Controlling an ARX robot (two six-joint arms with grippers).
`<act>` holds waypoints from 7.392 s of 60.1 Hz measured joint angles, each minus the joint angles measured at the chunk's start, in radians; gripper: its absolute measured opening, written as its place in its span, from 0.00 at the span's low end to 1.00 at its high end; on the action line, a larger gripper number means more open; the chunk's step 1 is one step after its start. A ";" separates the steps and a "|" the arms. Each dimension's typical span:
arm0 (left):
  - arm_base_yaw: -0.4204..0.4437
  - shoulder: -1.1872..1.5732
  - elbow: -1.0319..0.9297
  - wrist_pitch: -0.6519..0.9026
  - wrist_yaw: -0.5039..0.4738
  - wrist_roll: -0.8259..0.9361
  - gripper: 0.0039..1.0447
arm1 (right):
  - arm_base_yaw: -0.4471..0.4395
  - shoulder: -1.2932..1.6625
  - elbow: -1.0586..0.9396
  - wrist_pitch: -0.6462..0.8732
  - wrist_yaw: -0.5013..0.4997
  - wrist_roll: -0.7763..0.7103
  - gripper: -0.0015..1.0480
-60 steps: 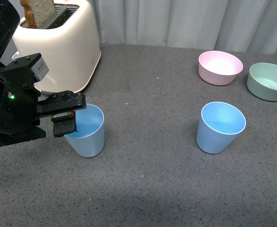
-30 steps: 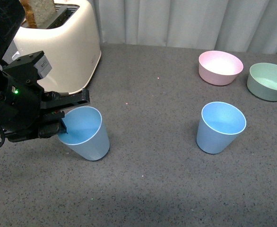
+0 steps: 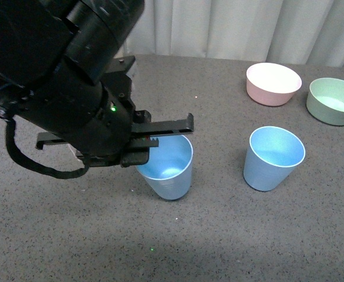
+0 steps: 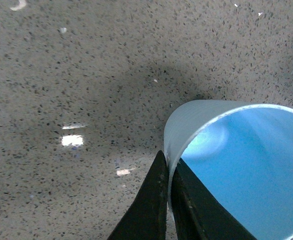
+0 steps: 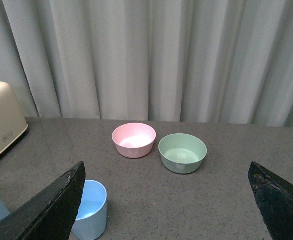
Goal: Stack blue cups with both arms
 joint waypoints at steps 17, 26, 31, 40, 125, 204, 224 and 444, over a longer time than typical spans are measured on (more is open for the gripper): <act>-0.026 0.050 0.067 -0.007 -0.004 -0.002 0.03 | 0.000 0.000 0.000 0.000 0.000 0.000 0.91; -0.026 0.065 0.095 -0.037 -0.021 0.000 0.03 | 0.000 0.000 0.000 0.000 0.000 0.000 0.91; -0.026 0.070 0.100 -0.041 -0.018 0.000 0.03 | 0.000 0.000 0.000 0.000 0.000 0.000 0.91; -0.028 0.072 0.107 -0.057 -0.020 0.009 0.03 | 0.000 0.000 0.000 0.000 0.000 0.000 0.91; 0.269 -0.624 -0.827 1.245 -0.189 0.418 0.03 | 0.000 0.000 0.000 0.000 0.000 0.000 0.91; 0.471 -1.620 -0.983 0.437 0.003 0.422 0.03 | 0.000 0.000 0.000 0.000 0.000 0.000 0.91; 0.471 -1.742 -0.983 0.313 0.003 0.422 0.03 | 0.000 0.000 0.000 0.000 0.000 0.000 0.91; 0.471 -1.912 -0.983 0.138 0.004 0.425 0.94 | 0.434 1.756 1.041 -0.257 -0.201 0.322 0.16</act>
